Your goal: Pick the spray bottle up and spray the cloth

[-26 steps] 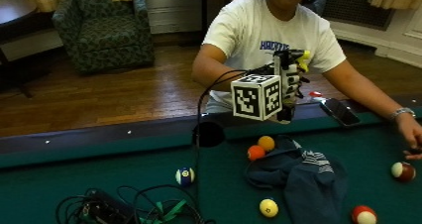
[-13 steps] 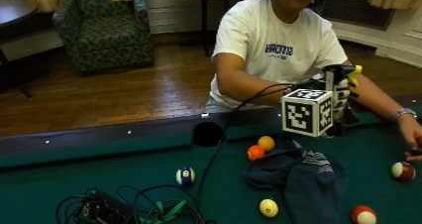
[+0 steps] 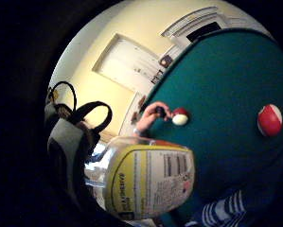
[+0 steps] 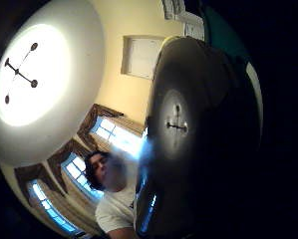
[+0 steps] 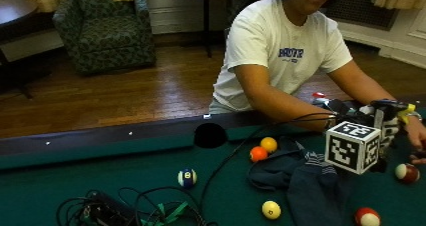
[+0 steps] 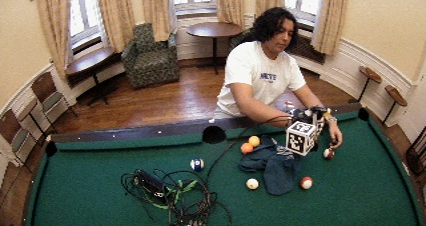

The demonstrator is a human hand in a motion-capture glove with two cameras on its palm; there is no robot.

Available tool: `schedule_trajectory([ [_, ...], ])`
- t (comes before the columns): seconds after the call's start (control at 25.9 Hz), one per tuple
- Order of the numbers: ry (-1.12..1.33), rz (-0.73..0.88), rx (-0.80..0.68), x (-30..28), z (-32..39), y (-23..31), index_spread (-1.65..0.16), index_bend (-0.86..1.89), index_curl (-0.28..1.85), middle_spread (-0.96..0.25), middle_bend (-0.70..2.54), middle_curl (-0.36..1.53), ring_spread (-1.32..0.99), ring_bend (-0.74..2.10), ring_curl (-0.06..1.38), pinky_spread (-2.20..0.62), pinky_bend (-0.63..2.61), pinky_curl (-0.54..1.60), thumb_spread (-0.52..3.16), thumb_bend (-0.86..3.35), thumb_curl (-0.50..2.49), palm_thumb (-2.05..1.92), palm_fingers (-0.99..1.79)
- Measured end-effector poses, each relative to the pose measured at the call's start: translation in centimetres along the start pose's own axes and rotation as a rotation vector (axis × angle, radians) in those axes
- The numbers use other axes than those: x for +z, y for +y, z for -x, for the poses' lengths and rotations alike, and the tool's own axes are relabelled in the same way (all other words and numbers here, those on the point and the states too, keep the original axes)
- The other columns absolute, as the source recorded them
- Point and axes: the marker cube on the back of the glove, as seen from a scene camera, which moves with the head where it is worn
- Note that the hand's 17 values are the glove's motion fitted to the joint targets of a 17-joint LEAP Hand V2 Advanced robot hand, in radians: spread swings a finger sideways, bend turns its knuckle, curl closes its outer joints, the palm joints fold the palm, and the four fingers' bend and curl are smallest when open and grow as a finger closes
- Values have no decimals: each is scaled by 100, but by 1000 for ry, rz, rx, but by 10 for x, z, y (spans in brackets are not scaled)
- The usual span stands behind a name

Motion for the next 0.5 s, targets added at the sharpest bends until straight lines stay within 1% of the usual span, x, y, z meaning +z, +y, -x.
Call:
schedule_trajectory([
  [0.27, 112, -39, 29, 17, -51, -13, -25, 32, 64, -20, 64, 61, -20, 84, 51, -32, 55, 44, 65, -2, 80, 93, 137],
  [0.5, 125, -59, 47, 30, -77, -20, -25, 32, 64, -20, 64, 61, -20, 84, 50, -32, 55, 44, 65, -3, 80, 93, 138],
])
